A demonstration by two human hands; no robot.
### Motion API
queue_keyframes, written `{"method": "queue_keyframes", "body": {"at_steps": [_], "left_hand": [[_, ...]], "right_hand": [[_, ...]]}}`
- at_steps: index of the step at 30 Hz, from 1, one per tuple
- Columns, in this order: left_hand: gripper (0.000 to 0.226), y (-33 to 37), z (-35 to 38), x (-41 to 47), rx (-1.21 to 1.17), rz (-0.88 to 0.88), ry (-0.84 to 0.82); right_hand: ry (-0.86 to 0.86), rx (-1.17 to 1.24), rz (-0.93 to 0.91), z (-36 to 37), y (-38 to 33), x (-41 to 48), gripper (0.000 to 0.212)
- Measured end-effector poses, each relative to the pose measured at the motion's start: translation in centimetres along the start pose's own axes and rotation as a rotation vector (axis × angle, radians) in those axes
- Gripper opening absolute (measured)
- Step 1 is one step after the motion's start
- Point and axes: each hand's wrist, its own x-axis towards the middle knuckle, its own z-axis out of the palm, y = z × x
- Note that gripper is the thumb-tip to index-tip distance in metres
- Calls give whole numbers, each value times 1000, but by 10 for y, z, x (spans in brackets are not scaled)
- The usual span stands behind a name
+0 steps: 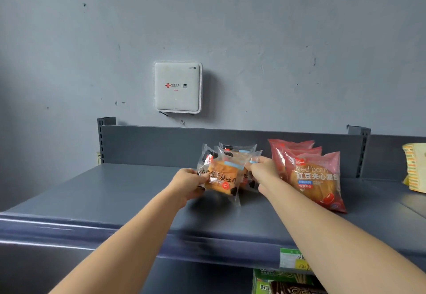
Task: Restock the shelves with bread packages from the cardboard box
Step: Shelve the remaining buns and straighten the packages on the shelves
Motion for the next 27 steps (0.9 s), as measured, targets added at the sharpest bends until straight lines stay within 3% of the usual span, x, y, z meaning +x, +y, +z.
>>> {"method": "queue_keyframes", "body": {"at_steps": [4, 17, 22, 27], "left_hand": [[19, -2, -8, 15, 387, 83, 22], [18, -4, 3, 33, 292, 65, -22], [28, -5, 3, 28, 640, 176, 50], [34, -3, 0, 23, 682, 185, 33]], "right_hand": [[28, -10, -9, 5, 3, 12, 28], [42, -25, -43, 3, 5, 19, 37], [31, -54, -51, -1, 8, 19, 41], [16, -113, -79, -5, 8, 13, 46]]}}
